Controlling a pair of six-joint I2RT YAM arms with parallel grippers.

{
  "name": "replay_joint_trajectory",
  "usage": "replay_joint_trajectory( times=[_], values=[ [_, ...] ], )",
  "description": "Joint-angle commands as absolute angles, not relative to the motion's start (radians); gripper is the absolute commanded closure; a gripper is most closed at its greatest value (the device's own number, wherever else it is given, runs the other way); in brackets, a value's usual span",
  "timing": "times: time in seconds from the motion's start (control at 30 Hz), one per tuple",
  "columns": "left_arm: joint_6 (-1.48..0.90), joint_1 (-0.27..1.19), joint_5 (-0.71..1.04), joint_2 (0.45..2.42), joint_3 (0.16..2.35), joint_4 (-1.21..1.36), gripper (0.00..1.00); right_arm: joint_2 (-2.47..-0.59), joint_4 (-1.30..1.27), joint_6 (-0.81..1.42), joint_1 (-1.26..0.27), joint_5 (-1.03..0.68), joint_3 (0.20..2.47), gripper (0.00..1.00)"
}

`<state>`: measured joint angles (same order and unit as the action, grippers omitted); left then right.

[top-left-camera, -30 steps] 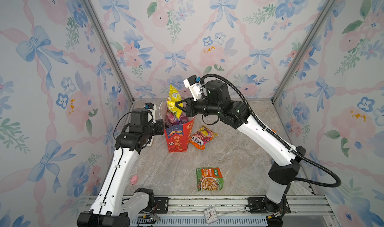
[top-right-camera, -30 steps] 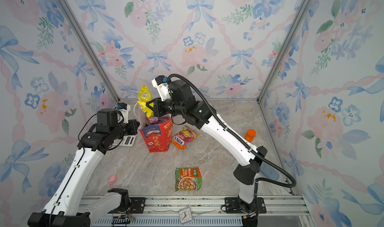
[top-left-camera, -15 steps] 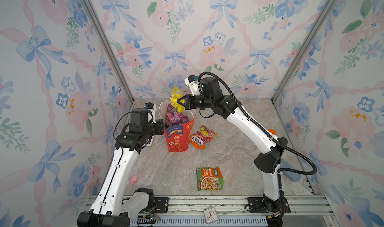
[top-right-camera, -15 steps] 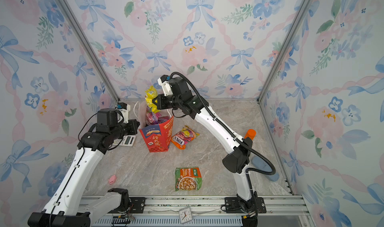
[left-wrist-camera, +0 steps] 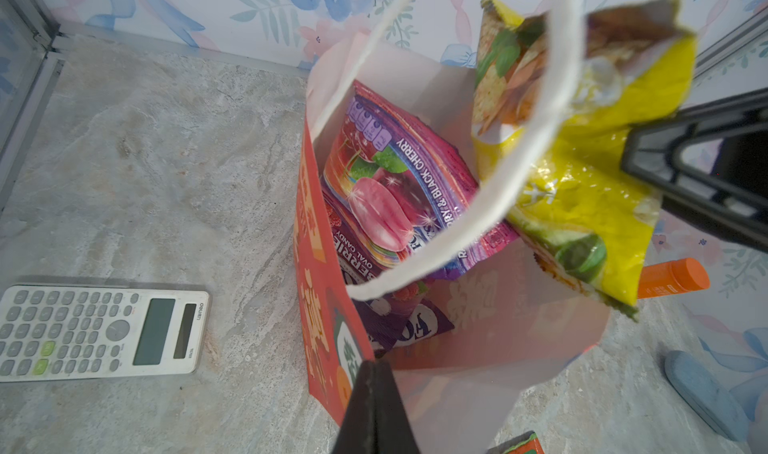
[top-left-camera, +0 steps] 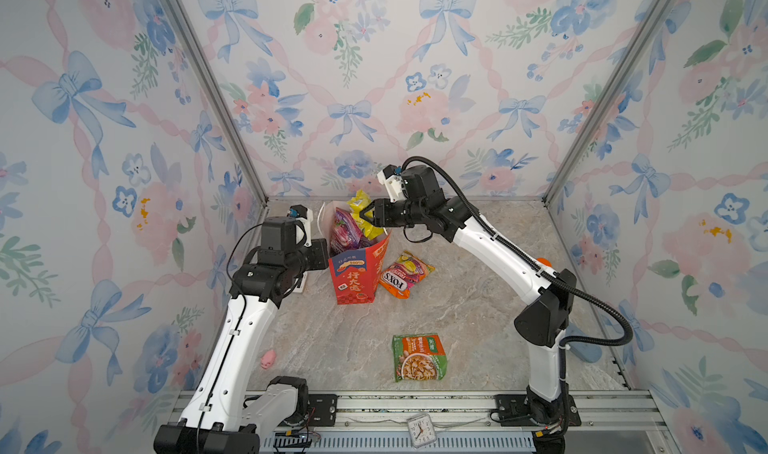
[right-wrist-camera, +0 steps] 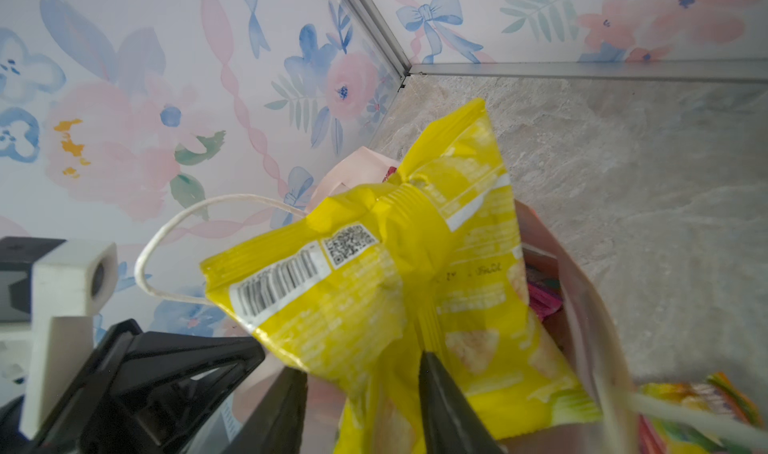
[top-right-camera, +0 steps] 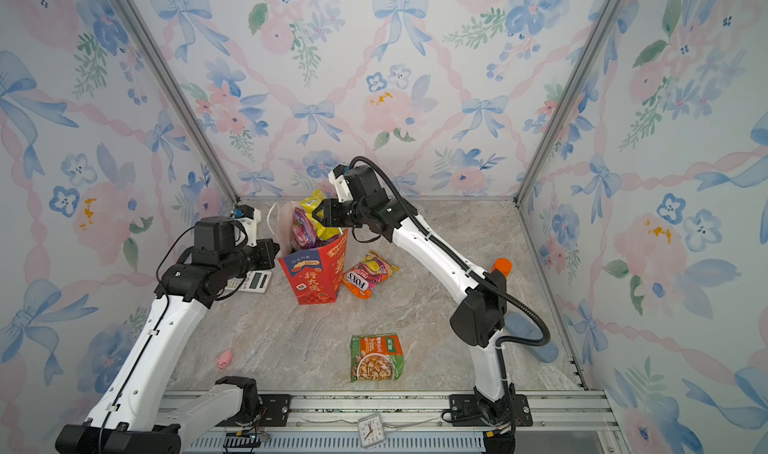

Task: Place the snacks into the paper bag
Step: 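Lower the yellow packet into the bag beside the purple packets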

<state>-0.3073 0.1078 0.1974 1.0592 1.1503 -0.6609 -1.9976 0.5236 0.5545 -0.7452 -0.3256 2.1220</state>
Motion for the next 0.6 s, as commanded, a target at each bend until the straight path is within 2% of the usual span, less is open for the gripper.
replay_joint_trajectory(
  times=[0.0, 0.17, 0.3, 0.57],
  values=[
    [-0.284, 0.101, 0.194, 1.035, 1.158, -0.666, 0.95, -1.915, 0.480, 0.549, -0.742, -0.300, 2.114, 0.37],
    [-0.285, 0.102, 0.198, 1.040, 1.161, -0.666, 0.95, -1.874, 0.513, 0.486, -0.766, -0.241, 2.134, 0.36],
    [-0.286, 0.101, 0.199, 1.046, 1.163, -0.665, 0.95, -1.868, 0.586, 0.380, -0.814, -0.132, 2.176, 0.37],
    [-0.285, 0.101, 0.199, 1.044, 1.161, -0.665, 0.95, -1.969, 0.785, 0.183, -0.897, 0.074, 2.347, 0.50]
  ],
)
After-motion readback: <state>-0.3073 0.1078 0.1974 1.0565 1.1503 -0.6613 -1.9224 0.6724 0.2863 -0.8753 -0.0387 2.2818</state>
